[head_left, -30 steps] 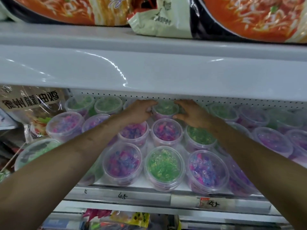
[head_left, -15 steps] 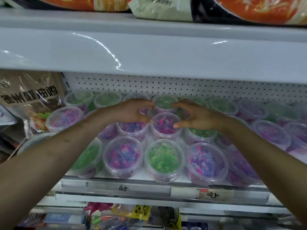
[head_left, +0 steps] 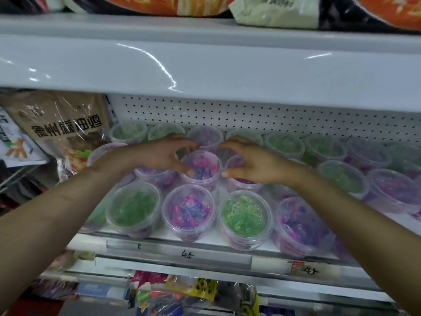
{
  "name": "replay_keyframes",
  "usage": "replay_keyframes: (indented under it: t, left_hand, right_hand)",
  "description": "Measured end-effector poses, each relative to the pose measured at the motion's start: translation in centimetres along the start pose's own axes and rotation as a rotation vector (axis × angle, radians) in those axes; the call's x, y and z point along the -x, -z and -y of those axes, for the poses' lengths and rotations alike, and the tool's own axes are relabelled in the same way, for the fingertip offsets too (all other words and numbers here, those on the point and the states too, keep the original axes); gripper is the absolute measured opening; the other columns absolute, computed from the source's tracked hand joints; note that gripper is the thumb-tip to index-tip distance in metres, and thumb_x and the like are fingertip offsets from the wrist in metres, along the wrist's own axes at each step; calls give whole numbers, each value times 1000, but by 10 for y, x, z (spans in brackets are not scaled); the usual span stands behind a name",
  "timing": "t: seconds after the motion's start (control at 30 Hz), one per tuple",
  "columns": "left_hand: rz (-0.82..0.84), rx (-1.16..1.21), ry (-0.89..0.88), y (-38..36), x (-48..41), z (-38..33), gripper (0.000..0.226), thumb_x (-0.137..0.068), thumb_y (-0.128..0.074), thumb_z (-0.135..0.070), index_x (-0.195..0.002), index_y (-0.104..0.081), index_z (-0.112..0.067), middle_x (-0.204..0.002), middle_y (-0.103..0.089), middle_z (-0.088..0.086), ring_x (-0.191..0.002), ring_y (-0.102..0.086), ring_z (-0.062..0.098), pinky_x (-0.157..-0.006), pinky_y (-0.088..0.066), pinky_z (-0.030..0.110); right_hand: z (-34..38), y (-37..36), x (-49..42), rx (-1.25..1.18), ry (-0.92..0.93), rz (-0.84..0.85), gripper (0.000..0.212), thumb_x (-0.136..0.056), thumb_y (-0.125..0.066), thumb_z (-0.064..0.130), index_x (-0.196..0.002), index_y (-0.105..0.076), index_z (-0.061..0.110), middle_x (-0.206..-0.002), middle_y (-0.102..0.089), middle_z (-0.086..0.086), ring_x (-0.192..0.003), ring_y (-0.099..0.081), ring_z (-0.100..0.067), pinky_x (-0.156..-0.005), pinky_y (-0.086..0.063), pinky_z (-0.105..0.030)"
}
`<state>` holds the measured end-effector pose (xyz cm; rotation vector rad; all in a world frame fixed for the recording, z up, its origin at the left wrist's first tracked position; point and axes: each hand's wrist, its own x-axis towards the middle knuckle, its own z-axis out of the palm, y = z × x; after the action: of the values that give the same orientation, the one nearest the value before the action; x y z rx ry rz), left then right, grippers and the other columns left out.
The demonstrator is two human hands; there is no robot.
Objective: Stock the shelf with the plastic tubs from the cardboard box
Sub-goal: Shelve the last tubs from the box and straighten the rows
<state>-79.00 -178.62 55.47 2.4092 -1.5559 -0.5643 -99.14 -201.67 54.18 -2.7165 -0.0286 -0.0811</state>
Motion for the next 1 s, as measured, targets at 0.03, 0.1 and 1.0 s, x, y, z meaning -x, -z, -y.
replay_keyframes:
  t: [0.03, 0.1, 1.0]
  left_hand:
    - [9, -4, -20, 0, 3, 3, 104, -63, -76, -81, -151, -45, -36, -140, -46, -6, -128, -44, 15, -113, -41, 36]
    - [10, -45, -68, -2, 5, 5, 94, -72, -82, -66, -151, -45, -33, -140, -44, -7, -131, -36, 13, -114, -35, 31]
    - [-132, 100, 62, -17, 10, 1, 92, -73, -73, -59, -156, -38, -38, -149, -52, -8, -124, -57, 14, -109, -48, 39]
  right_hand:
    - [7, -4, -5, 15, 3, 20, 82, -90, -74, 59, -159, -38, 34, -160, -38, 7, -140, -42, -9, -117, -38, -31]
    - [19, -12, -13, 21, 33, 36, 86, -89, -78, 50, -161, -35, 32, -161, -40, 5, -138, -42, -8, -115, -37, -27]
    - [41, -26, -12, 30, -180, 0, 115, -77, -80, 68, -163, -18, 23, -163, -35, -10, -149, -35, -28, -118, -39, -49]
